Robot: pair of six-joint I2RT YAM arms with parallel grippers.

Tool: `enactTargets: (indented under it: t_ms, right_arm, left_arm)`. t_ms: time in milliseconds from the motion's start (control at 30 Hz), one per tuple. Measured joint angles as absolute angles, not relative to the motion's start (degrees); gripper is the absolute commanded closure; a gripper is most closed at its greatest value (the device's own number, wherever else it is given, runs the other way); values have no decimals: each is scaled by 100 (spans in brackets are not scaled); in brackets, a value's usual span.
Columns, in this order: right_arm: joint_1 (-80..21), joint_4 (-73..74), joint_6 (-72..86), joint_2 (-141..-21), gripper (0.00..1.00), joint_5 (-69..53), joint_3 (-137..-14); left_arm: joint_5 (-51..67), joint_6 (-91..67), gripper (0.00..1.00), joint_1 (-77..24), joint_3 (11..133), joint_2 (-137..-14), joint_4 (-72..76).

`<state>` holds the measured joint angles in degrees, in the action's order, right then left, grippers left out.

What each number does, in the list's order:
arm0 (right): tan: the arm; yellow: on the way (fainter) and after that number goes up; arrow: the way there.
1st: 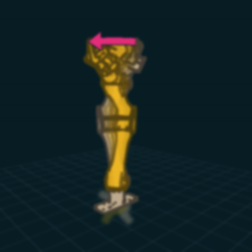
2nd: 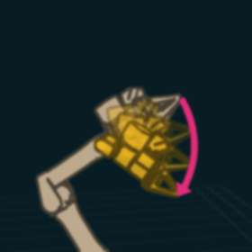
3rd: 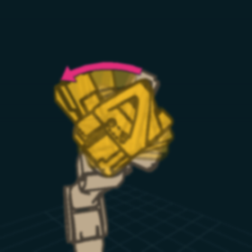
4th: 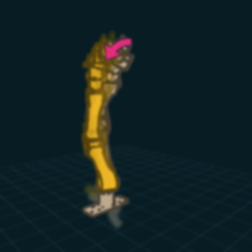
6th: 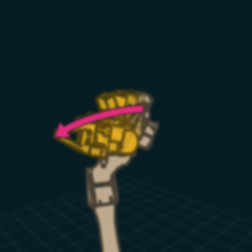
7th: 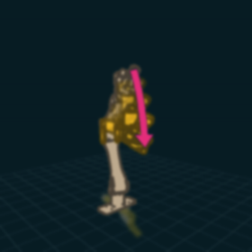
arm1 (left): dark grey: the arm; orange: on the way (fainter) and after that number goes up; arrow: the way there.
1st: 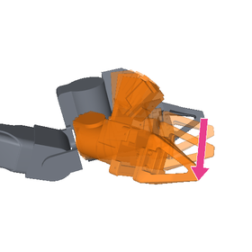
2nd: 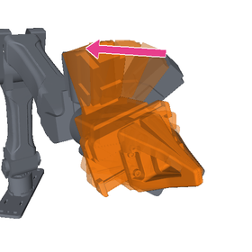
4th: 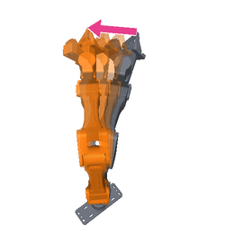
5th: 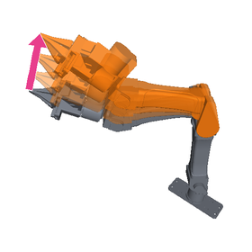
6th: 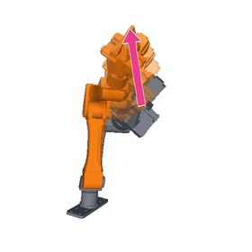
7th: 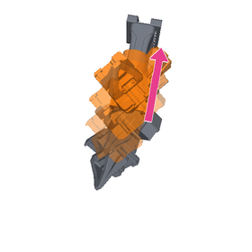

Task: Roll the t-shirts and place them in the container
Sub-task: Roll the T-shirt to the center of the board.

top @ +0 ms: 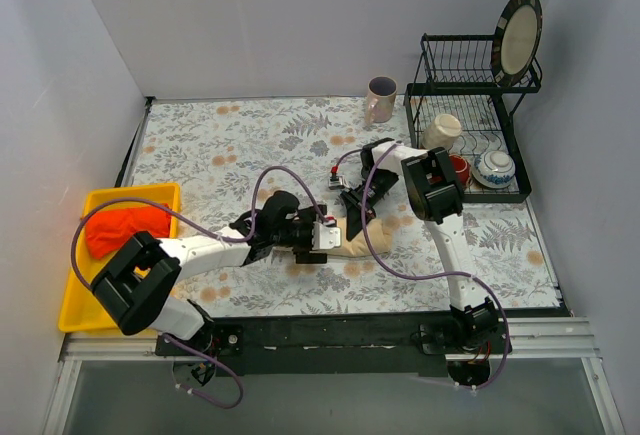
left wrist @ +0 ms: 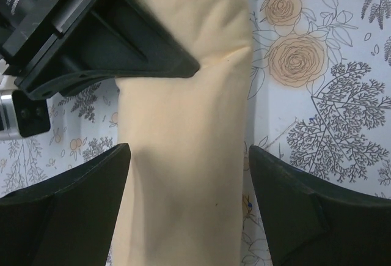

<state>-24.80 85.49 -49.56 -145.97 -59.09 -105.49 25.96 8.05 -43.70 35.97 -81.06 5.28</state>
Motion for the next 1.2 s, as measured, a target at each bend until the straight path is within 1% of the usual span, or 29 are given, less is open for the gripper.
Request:
enactTargets:
  t_ms: [367,467,500,567,600,667,700,733,800,867,967,1000,1033,1067,1100,1133,1200]
  right_arm:
    - [-2488,8650,-4762,-14685,94,-5782,-10715]
    - [-2482,8650,-4722,-14689,91,-5758,-10724]
    - [-2475,8659,-4700,-14696,85,-5736,-10737]
    - [-2453,8667,-4674,-14704,76,-5717,-10748]
    - [-2443,8676,-4657,-14706,70,-5697,-10753]
    - [-2403,8702,-4606,-14720,65,-5651,-10783]
    - [-2377,8718,-4574,-14724,55,-5631,-10792]
    - [-2340,8735,-4541,-14722,52,-5618,-10792]
    - [-2224,8823,-4466,-14704,47,-5662,-10792]
    - [-2095,8844,-4440,-14647,45,-5712,-10787]
    - [-1844,8604,-4506,-14341,44,-5592,-10783]
    - [-1697,8405,-4584,-14149,40,-5450,-10783]
    - [-1531,8176,-4654,-13955,32,-5310,-10774]
    - [-1350,7990,-4694,-13762,27,-5196,-10746]
    - [-1153,7830,-4724,-13528,11,-5111,-10667]
    - [-978,7677,-4757,-13273,1,-5054,-10521]
    - [-633,7446,-4856,-12702,1,-5096,-10092]
  left_arm:
    - [2477,740,24,-4790,3607,-8825,1129]
    - [2386,792,25,-4818,3616,-9043,1323]
    - [2366,792,26,-4823,3634,-9135,1487]
    - [2327,814,34,-4829,3662,-9249,1634]
    - [2314,838,37,-4831,3701,-9336,1726]
    - [2290,926,45,-4834,3839,-9544,1846]
    - [2294,967,47,-4834,3927,-9631,1848]
    - [2298,1020,50,-4834,4005,-9701,1820]
    - [2322,1142,56,-4834,4108,-9784,1761]
    - [2340,1240,60,-4840,4233,-9837,1647]
    - [2366,1275,65,-4831,4466,-9863,1308]
    - [2394,1282,66,-4814,4565,-9872,1131]
    - [2445,1280,66,-4794,4676,-9887,939]
    - [2517,1267,66,-4764,4810,-9915,714]
    - [2622,1260,66,-4696,4989,-9957,421]
    - [2775,1219,66,-4611,5251,-10051,82]
    - [3251,1103,68,-4399,5850,-10333,-674]
